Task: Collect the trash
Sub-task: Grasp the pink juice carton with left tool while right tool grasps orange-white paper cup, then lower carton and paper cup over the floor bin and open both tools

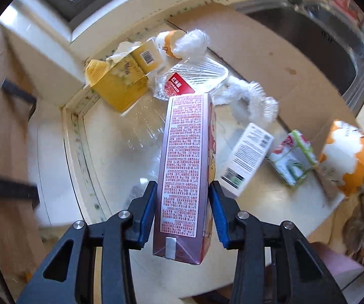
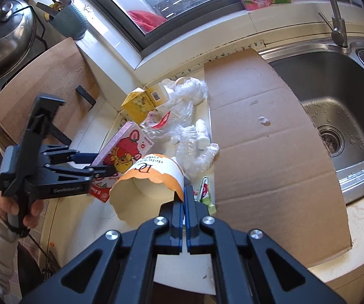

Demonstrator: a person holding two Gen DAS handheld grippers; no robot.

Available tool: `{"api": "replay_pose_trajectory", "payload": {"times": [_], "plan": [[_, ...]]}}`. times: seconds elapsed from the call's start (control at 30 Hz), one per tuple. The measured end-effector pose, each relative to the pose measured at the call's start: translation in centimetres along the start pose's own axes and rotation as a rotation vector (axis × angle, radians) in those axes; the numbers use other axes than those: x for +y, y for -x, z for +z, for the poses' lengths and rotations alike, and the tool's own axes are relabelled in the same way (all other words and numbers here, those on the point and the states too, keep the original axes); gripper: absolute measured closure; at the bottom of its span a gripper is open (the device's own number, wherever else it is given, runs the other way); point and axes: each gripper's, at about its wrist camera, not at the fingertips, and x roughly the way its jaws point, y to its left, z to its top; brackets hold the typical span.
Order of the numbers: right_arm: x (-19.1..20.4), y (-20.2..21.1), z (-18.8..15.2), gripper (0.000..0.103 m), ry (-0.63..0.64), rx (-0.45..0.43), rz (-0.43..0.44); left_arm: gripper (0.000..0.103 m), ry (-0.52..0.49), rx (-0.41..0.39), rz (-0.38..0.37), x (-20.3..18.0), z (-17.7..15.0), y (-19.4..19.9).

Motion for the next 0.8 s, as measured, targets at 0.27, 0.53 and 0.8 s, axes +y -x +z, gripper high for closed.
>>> {"api": "replay_pose_trajectory", "payload": {"times": [0.27, 0.53, 0.8], "plan": [[1.2, 3.2, -1.9, 0.102, 0.056, 0.009, 0.06, 0.064, 0.302, -0.101, -0.099, -1.8, -6.9, 5.7], [0.0, 8.1, -6.7, 0.102, 0.13, 0.072, 0.074, 0.064, 0.428, -0.099, -0.154, -8.4, -15.5, 8.8], [-3.0, 8.9, -14.0, 0.102, 0.176, 0.222, 0.058, 0.064, 0.527, -0.042, -0.203, -15.0, -23.1, 6.6]]}}
